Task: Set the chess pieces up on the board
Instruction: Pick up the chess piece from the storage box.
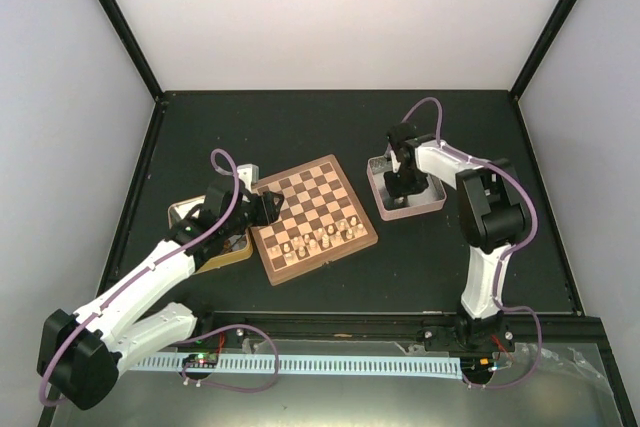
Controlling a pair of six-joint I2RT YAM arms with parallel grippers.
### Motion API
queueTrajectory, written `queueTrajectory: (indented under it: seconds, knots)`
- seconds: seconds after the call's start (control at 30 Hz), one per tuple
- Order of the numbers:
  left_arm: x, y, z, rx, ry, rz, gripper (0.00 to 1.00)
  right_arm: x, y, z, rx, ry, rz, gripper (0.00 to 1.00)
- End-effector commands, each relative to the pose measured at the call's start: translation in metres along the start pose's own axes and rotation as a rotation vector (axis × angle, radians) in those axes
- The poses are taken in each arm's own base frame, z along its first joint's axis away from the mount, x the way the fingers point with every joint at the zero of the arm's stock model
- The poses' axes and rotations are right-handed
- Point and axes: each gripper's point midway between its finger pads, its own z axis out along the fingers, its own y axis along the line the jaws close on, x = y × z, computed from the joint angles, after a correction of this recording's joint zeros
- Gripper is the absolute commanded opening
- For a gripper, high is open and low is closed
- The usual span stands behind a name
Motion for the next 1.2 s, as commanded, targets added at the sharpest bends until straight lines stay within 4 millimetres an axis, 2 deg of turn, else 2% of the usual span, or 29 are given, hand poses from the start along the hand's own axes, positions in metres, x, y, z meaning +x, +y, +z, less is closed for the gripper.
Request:
queueTrajectory:
  seconds: [0.0,0.03,0.13,0.43,0.57,0.67,0.83,1.1,1.17]
  knots:
    - [-0.014,-0.006,-0.002,0.018,-0.039,0.003,0.57,-0.007,-0.007,0.010,0.051,-0.013,0.036,0.31]
    - [-0.014,-0.007,-0.003,0.018,-0.040,0.004,0.57,-0.009,-0.007,0.011,0.051,-0.019,0.042,0.27]
    - [-0.014,-0.007,-0.003,0.019,-0.041,0.004,0.57,-0.014,-0.006,0.011,0.045,-0.038,0.059,0.22]
    - [-0.014,-0.007,-0.004,0.020,-0.042,0.004,0.57,-0.024,-0.003,0.010,0.030,-0.070,0.113,0.15]
    - [-0.014,-0.009,-0.005,0.029,-0.042,0.005,0.58,-0.030,-0.002,0.002,0.015,-0.111,0.151,0.11]
    - [-0.014,-0.013,-0.005,0.054,-0.040,0.010,0.58,-0.042,0.004,-0.018,-0.034,-0.192,0.211,0.11]
    - [-0.016,-0.023,-0.008,0.111,-0.052,0.017,0.60,-0.062,0.020,-0.065,-0.183,-0.331,0.345,0.11]
    - [-0.020,-0.048,-0.020,0.259,-0.087,0.049,0.62,-0.067,0.060,-0.126,-0.536,-0.430,0.533,0.11]
    - [-0.020,-0.055,-0.024,0.305,-0.096,0.062,0.62,-0.069,0.075,-0.148,-0.643,-0.480,0.548,0.11]
